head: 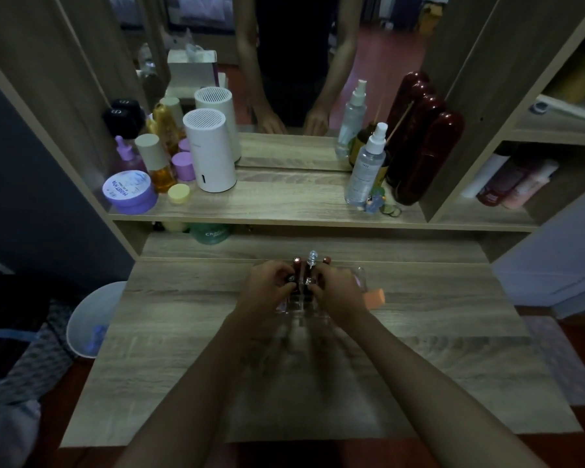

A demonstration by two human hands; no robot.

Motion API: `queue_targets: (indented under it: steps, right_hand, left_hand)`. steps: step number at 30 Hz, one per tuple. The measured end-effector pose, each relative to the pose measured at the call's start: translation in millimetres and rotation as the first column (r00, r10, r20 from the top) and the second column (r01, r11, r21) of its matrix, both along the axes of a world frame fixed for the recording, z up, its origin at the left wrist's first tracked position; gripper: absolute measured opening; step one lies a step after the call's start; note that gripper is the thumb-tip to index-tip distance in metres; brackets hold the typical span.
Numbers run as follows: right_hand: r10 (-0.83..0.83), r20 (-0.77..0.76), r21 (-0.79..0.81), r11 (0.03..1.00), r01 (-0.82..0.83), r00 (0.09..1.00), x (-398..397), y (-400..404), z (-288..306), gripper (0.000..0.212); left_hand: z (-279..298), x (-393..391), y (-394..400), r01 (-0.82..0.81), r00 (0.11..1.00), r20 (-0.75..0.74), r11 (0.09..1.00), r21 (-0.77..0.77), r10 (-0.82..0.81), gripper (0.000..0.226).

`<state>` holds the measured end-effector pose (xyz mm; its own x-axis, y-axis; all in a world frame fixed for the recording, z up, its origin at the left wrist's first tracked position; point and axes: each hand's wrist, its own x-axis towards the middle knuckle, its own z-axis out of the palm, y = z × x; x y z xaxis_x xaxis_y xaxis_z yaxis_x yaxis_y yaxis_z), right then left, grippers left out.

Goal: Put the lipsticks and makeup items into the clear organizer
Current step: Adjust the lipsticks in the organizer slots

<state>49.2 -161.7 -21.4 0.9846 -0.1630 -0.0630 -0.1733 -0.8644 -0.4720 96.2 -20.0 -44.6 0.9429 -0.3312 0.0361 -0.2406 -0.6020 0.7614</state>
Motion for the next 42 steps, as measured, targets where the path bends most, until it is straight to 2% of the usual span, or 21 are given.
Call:
queue_targets:
  steps: [10, 18, 24, 26, 29, 31, 34, 36, 42]
  right_hand:
    - [-0.003, 0.043, 0.007, 1.000, 0.003, 0.999, -5, -1, 7, 0.020]
    - [0.010, 0.063, -0.001, 1.000, -0.010, 0.998, -6, 1, 7, 0.018]
    - [0.104, 0.087, 0.007, 0.994, -0.105, 0.991, -6, 7, 9, 0.017]
    - [0.142, 0.057, -0.018, 0.990, -0.142, 0.988, -5, 9, 10, 0.022]
    - [0.160, 0.048, -0.064, 0.986, -0.156, 0.986, -4, 12, 14, 0.026]
    - [0.157, 0.054, -0.071, 0.986, -0.153, 0.986, -3, 12, 16, 0.027]
    - [0.147, 0.068, -0.052, 0.988, -0.144, 0.987, -2, 10, 19, 0.024]
    - [0.137, 0.062, -0.046, 0.990, -0.134, 0.989, -1, 7, 23, 0.022]
    - [0.155, -0.005, -0.091, 0.984, -0.155, 0.988, 5, 2, 29, 0.023]
  left_hand:
    - [1, -8, -3, 0.029, 0.998, 0.064, 1.000, 0.012, -0.030, 0.031]
    - [-1, -8, 0, 0.016, 0.998, 0.061, 1.000, 0.024, -0.017, 0.020]
    - [7, -3, 7, -0.093, 0.992, 0.080, 0.995, -0.032, 0.095, 0.018]
    - [11, -1, 11, -0.164, 0.986, 0.017, 0.979, -0.122, 0.167, 0.016]
    - [13, 0, 16, -0.307, 0.947, -0.184, 0.907, -0.289, 0.262, 0.016]
    - [13, 0, 18, -0.353, 0.915, -0.317, 0.874, -0.335, 0.248, 0.019]
    - [13, -2, 20, -0.375, 0.883, -0.423, 0.850, -0.371, 0.205, 0.019]
    - [11, -3, 21, -0.334, 0.897, -0.403, 0.877, -0.346, 0.183, 0.018]
    - [9, -2, 14, -0.156, 0.972, -0.197, 0.977, -0.144, 0.126, 0.019]
